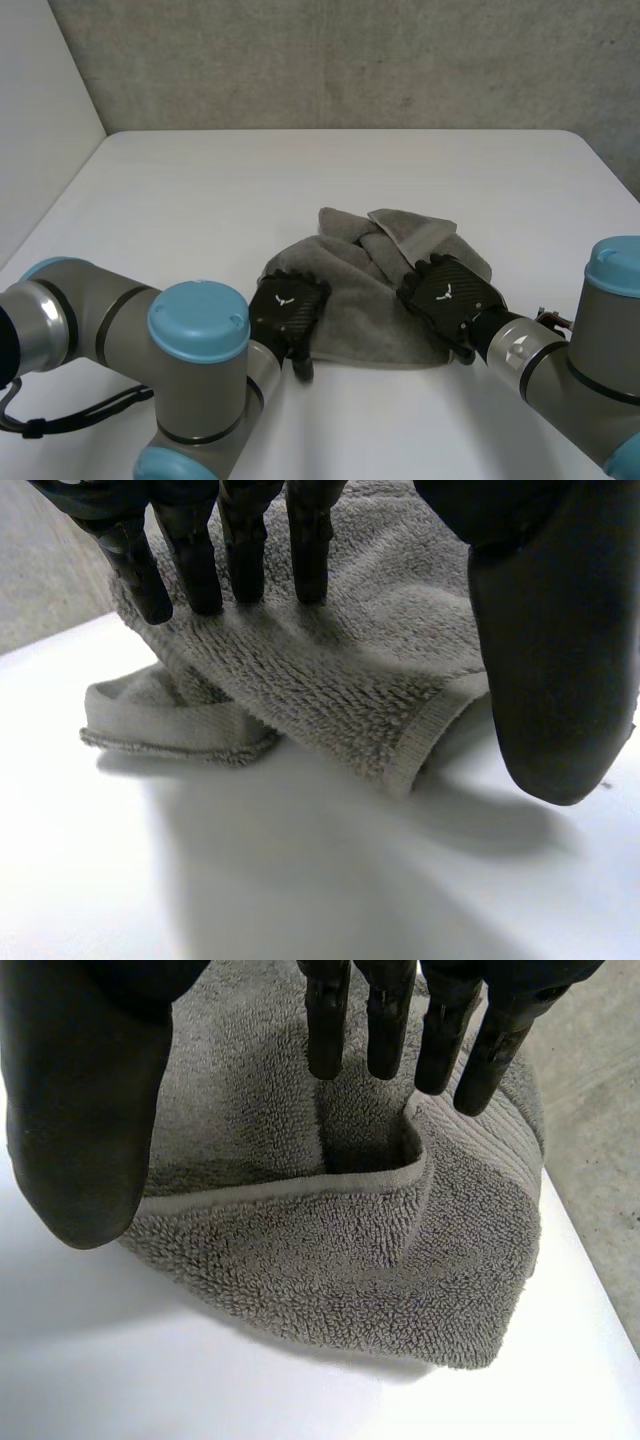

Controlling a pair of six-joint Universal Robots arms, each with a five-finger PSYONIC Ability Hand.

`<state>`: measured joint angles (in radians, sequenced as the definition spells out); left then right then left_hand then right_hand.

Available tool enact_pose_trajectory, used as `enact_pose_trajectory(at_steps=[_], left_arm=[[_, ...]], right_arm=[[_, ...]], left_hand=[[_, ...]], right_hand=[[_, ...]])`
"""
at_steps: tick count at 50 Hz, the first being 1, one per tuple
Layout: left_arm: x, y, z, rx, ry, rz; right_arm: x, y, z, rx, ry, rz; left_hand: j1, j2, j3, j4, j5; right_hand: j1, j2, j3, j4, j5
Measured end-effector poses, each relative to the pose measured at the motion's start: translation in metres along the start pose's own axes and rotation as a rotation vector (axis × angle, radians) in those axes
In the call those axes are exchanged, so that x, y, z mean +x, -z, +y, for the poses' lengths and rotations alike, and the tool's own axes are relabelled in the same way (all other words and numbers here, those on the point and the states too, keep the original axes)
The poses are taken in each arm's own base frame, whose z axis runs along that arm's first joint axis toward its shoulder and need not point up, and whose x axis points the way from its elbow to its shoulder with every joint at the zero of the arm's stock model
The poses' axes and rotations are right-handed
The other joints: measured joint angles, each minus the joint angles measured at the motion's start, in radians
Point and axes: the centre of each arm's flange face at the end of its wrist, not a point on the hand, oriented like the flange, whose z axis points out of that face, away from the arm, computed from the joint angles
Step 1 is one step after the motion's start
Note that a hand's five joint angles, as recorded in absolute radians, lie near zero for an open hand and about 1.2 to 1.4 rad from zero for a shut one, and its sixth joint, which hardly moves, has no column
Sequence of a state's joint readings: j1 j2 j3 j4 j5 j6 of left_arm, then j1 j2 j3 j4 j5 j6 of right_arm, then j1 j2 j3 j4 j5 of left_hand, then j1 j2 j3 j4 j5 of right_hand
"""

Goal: Fold the towel.

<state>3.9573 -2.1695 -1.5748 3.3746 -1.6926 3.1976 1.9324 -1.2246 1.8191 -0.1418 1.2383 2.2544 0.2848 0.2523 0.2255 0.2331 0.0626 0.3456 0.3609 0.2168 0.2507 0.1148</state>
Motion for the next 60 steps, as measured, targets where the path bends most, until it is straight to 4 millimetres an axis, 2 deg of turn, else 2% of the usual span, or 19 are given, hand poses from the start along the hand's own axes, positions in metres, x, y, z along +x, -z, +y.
enact_pose_trajectory(at_steps=[9, 13, 15, 21, 23, 28, 33, 36, 42, 48, 55, 60], left_arm=[[-0.005, -0.019, -0.011, 0.062, -0.036, -0.024], [-0.007, -0.025, -0.017, 0.083, -0.046, -0.031], [-0.007, -0.027, -0.019, 0.090, -0.048, -0.033], [-0.011, -0.035, -0.022, 0.102, -0.044, -0.038], [-0.013, -0.037, -0.021, 0.101, -0.041, -0.041], [-0.024, -0.042, -0.022, 0.097, -0.029, -0.061], [-0.035, -0.039, -0.028, 0.092, -0.017, -0.083], [-0.041, -0.029, -0.039, 0.095, -0.008, -0.084], [-0.050, 0.005, -0.069, 0.120, 0.031, -0.044], [-0.063, 0.033, -0.103, 0.210, 0.099, -0.019], [-0.081, 0.042, -0.136, 0.318, 0.154, -0.028], [-0.092, 0.042, -0.163, 0.405, 0.158, -0.043]], right_arm=[[-0.001, -0.021, 0.010, 0.010, 0.019, 0.003], [-0.001, -0.029, 0.014, 0.010, 0.020, 0.004], [0.000, -0.032, 0.014, 0.011, 0.021, 0.005], [0.007, -0.039, 0.012, 0.023, 0.024, 0.020], [0.009, -0.041, 0.011, 0.026, 0.024, 0.026], [0.019, -0.040, 0.010, 0.024, 0.006, 0.052], [0.037, -0.029, 0.003, 0.025, -0.068, 0.088], [0.049, -0.016, -0.007, 0.039, -0.157, 0.102], [0.074, 0.021, -0.033, 0.106, -0.334, 0.097], [0.088, 0.048, -0.057, 0.178, -0.390, 0.068], [0.104, 0.060, -0.080, 0.265, -0.419, 0.086], [0.138, 0.065, -0.101, 0.405, -0.487, 0.207]], left_hand=[[0.000, 0.003, 0.000, 0.000, 0.015], [0.053, 0.089, 0.000, 0.000, 0.113], [0.177, 0.221, 0.000, 0.000, 0.241], [0.826, 0.861, 0.000, 0.000, 0.873], [0.955, 0.991, 0.000, 0.000, 1.000], [0.985, 1.071, 0.000, 0.000, 1.074], [0.985, 1.081, 0.000, 0.000, 1.075], [0.985, 1.087, 0.000, 0.000, 1.075], [0.985, 1.088, 0.000, 0.000, 1.089], [0.985, 1.091, 0.000, 0.000, 1.098], [0.985, 1.091, 0.000, 0.000, 1.098], [0.985, 1.091, 0.000, 0.000, 1.098]], right_hand=[[0.000, 0.000, 0.000, 0.000, 0.039], [0.064, 0.066, 0.000, 0.000, 0.132], [0.199, 0.201, 0.000, 0.000, 0.281], [0.783, 0.796, 0.000, 0.000, 0.849], [0.907, 0.896, 0.000, 0.000, 0.982], [0.934, 0.908, 0.000, 0.000, 1.022], [0.934, 0.912, 0.000, 0.000, 1.022], [0.934, 0.920, 0.000, 0.000, 1.023], [0.934, 0.924, 0.000, 0.000, 1.025], [0.934, 0.924, 0.000, 0.000, 1.026], [0.934, 0.924, 0.000, 0.000, 1.030], [0.934, 0.924, 0.000, 0.000, 1.030]])
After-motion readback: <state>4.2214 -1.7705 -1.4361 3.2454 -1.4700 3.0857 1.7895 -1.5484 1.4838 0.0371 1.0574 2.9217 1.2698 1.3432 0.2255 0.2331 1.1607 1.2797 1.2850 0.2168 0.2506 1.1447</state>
